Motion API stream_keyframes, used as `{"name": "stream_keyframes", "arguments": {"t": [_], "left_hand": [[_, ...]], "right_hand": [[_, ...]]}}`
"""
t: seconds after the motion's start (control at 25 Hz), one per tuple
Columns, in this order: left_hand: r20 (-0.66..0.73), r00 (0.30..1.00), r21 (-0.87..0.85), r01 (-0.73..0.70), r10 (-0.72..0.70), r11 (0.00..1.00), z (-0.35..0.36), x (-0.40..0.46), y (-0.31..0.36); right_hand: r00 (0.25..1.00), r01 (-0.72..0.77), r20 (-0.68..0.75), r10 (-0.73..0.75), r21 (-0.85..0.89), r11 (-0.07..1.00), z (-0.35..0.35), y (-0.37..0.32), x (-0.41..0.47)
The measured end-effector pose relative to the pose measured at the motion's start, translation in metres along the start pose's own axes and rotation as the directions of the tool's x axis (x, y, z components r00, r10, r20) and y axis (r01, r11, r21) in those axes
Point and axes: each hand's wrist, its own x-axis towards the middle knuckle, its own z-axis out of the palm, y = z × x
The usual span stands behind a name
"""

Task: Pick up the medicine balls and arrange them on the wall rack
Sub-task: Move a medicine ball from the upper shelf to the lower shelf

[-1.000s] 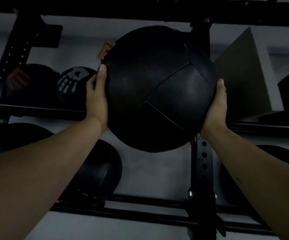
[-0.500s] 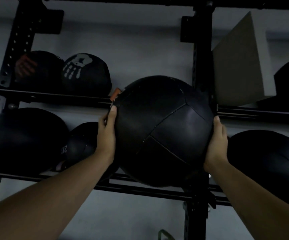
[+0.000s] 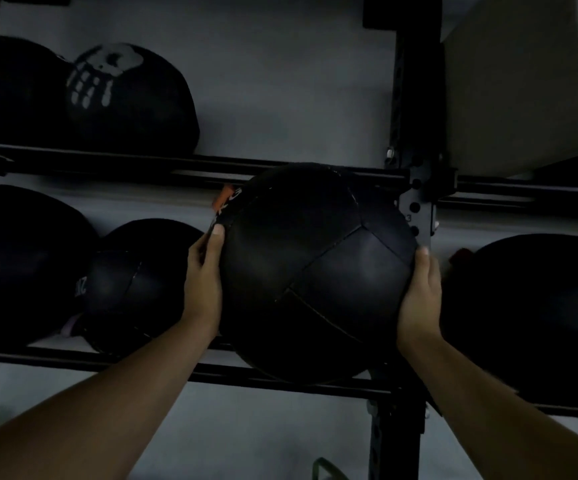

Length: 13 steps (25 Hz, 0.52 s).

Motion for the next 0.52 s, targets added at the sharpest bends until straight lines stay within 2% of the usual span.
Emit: {"name": "stream_keyframes", "arguments": {"t": [0.08, 0.12, 0.24, 0.52], "left_hand": [[0.008, 1.0, 0.063, -0.002, 0.001, 0.998, 0.003, 0.01, -0.01], [0.054, 0.998, 0.149, -0.034, 0.026, 0.988, 0.009, 0.015, -0.012], [0.225, 0.963, 0.356, -0.222, 0.148, 0.908, 0.038, 0.034, -0.02], [0.152, 0.973, 0.372, -0.221, 0.175, 0.901, 0.056, 0.064, -0.035]], "right_hand": [[0.996, 0.046, 0.077, -0.041, -0.066, 0.997, 0.013, 0.012, 0.011], [0.987, 0.1, 0.135, -0.085, -0.108, 0.989, 0.021, 0.015, 0.018], [0.93, 0.291, 0.3, -0.211, -0.252, 0.923, 0.045, 0.019, 0.039], [0.933, 0.299, 0.296, -0.205, -0.318, 0.9, 0.065, 0.029, 0.066]]}}
